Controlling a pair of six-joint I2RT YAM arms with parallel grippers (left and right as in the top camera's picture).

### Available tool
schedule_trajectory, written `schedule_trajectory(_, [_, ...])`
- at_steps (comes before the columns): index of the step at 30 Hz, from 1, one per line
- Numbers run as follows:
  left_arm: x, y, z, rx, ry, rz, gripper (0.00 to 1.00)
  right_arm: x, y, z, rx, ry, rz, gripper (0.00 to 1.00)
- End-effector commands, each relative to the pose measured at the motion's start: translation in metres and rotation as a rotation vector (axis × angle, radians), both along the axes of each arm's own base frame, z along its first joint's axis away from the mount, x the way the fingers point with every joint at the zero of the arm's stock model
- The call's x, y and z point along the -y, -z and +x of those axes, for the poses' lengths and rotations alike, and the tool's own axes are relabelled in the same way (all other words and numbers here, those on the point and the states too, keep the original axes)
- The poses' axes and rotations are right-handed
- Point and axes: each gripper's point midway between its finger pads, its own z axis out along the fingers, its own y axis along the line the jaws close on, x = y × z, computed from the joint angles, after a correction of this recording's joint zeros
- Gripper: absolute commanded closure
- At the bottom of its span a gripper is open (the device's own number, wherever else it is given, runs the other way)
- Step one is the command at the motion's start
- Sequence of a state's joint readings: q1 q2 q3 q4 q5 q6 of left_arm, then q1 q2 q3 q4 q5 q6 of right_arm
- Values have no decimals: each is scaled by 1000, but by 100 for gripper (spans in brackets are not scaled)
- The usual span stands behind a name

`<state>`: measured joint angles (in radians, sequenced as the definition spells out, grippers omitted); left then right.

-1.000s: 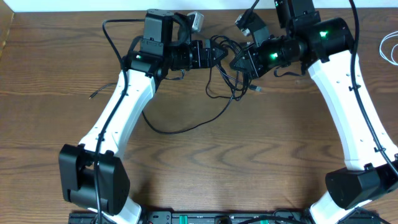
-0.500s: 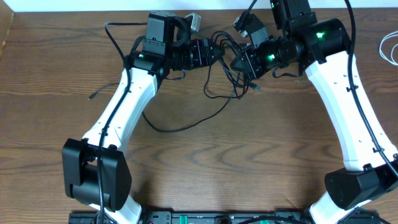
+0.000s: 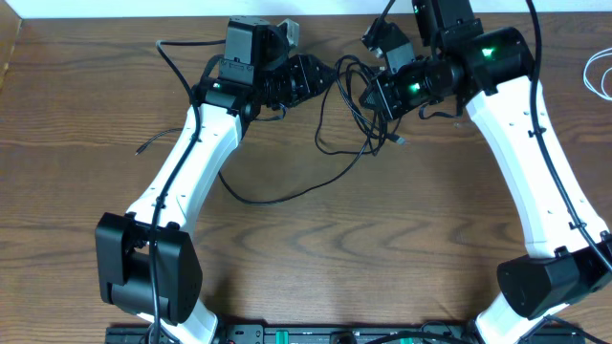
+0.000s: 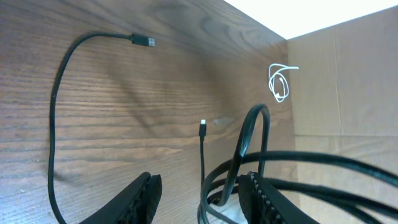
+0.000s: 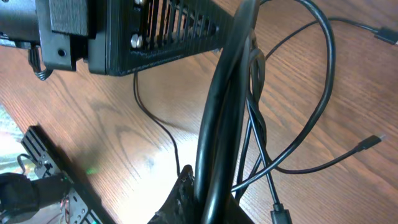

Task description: Untangle cables

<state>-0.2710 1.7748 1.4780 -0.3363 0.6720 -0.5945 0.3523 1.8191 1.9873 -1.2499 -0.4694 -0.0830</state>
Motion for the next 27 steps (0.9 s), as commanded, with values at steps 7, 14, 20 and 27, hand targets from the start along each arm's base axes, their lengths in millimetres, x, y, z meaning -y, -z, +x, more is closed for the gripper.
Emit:
schedule_trajectory(7, [5,6,3,-26,-33,11,54,-24,-2,-13,-9,-54,21,99])
schedule_trajectory(14, [1,19,5,-68,-96,50,58,-25,-1,-14,-9,-56,14,99])
schedule_trajectory(20, [-2,23,8,-79,-130,62,68,-29,-4,-18,-23,-74,44,99])
schedule_trajectory(27, [3,31,6,-91,-128,79,92,-29,-2,-17,-24,-55,23,99])
